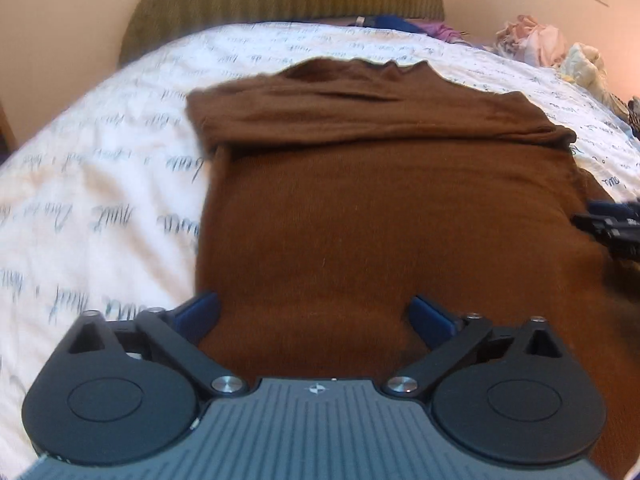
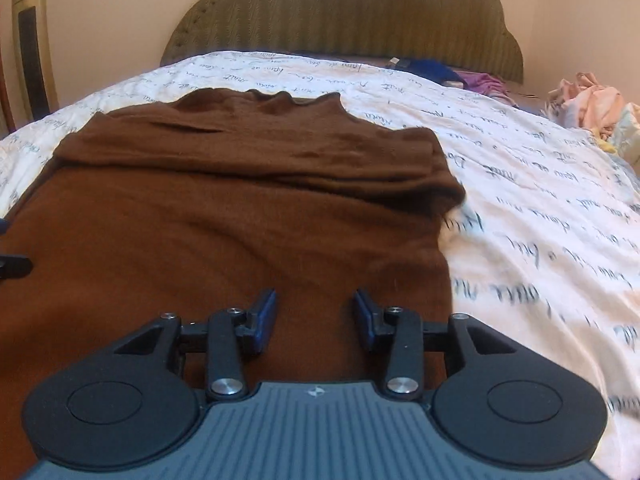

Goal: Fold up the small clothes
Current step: 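Smooth the folded sweater flat with both grippers open, then grasp the brown sweater's ribbed hem with the left and right grippers, then lift the hem and fold it toward the collar with both grippers, then release the hem and press the folded sweater flat with both grippers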

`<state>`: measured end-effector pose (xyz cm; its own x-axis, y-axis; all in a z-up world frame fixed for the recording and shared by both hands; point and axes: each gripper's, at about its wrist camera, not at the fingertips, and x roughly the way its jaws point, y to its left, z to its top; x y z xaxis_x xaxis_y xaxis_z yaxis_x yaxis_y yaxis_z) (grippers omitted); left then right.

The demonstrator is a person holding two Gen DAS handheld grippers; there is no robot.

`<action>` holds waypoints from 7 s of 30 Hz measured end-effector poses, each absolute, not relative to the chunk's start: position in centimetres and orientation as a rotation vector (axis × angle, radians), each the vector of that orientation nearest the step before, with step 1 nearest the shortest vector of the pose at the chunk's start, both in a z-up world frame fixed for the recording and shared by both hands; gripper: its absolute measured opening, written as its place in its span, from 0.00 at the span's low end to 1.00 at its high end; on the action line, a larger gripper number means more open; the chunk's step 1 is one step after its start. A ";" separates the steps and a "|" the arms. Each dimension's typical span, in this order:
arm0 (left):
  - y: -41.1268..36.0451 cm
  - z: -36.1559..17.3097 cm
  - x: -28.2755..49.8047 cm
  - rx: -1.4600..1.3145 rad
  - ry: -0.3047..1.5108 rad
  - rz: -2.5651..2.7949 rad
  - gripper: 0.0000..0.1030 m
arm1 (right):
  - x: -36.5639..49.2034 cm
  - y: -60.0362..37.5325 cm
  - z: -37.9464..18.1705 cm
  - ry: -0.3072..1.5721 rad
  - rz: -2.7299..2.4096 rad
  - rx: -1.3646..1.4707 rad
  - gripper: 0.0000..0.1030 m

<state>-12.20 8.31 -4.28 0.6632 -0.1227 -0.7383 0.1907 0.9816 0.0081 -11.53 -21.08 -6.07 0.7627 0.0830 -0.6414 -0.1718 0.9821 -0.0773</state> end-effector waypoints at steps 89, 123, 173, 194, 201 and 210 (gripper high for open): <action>5.9 -4.8 -28.7 0.123 0.708 -0.299 1.00 | -26.9 -20.9 -6.4 0.698 0.294 -0.069 0.84; 15.1 -4.0 -25.5 -0.635 0.857 -0.383 0.69 | -30.5 -28.5 -5.7 0.774 0.290 0.389 0.30; 17.9 -2.2 11.9 -0.889 0.708 -0.308 0.05 | 12.7 -33.8 -3.3 0.750 0.339 0.723 0.08; 7.8 0.5 10.1 -0.409 0.684 -0.381 0.99 | 12.5 -24.0 -0.3 0.642 0.379 0.183 0.76; 5.9 -5.0 14.8 -0.196 0.722 -0.212 0.98 | 17.0 -20.3 -5.7 0.749 0.239 -0.100 0.87; 7.8 -0.5 7.7 -0.311 0.788 -0.316 0.99 | 7.6 -24.7 -1.4 0.697 0.336 0.010 0.89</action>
<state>7.70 7.82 -0.52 0.6633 -0.3889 -0.6393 0.1598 0.9083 -0.3867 7.57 -24.71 -1.45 0.7151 0.3071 -0.6279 -0.3006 0.9461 0.1204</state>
